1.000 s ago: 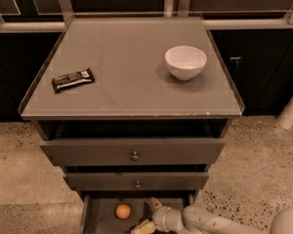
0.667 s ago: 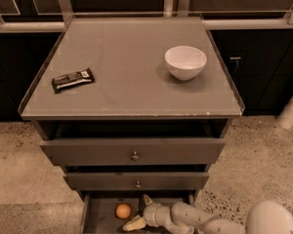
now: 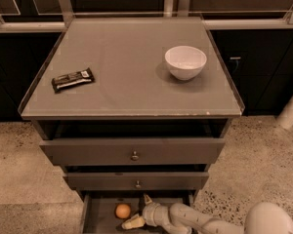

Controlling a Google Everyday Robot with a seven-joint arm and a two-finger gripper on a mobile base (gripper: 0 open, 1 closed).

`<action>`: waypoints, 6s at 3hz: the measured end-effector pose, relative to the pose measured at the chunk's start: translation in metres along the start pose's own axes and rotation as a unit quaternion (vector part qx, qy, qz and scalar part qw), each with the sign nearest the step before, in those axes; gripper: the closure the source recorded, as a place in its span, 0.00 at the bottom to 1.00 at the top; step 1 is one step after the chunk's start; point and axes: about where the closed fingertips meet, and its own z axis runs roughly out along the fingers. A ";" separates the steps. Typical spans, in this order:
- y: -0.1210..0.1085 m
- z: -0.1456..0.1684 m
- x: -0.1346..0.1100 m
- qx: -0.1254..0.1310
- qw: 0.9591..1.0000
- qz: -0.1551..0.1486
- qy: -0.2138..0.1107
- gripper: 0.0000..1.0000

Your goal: Pick orange from bottom drawer and place on counter

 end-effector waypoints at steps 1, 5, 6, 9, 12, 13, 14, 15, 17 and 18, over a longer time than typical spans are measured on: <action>-0.001 0.018 -0.004 0.011 1.000 -0.002 -0.007 0.00; 0.006 0.054 -0.006 0.048 0.996 -0.070 0.018 0.00; 0.008 0.056 0.001 0.051 0.995 -0.078 0.032 0.00; 0.010 0.058 0.005 0.054 0.994 -0.084 0.039 0.42; 0.010 0.056 0.001 0.044 0.996 -0.078 0.028 1.00; -0.006 0.023 -0.011 0.019 0.998 -0.066 0.008 1.00; -0.004 -0.036 -0.020 -0.024 0.999 -0.043 -0.009 1.00; 0.018 -0.101 -0.024 -0.077 0.997 -0.018 0.004 1.00; 0.046 -0.238 -0.062 -0.081 0.995 -0.025 -0.055 1.00; 0.047 -0.244 -0.068 -0.083 0.995 -0.029 -0.057 1.00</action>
Offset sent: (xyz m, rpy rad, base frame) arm 0.0304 0.0415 -0.0081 -0.0463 -0.1168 -0.0396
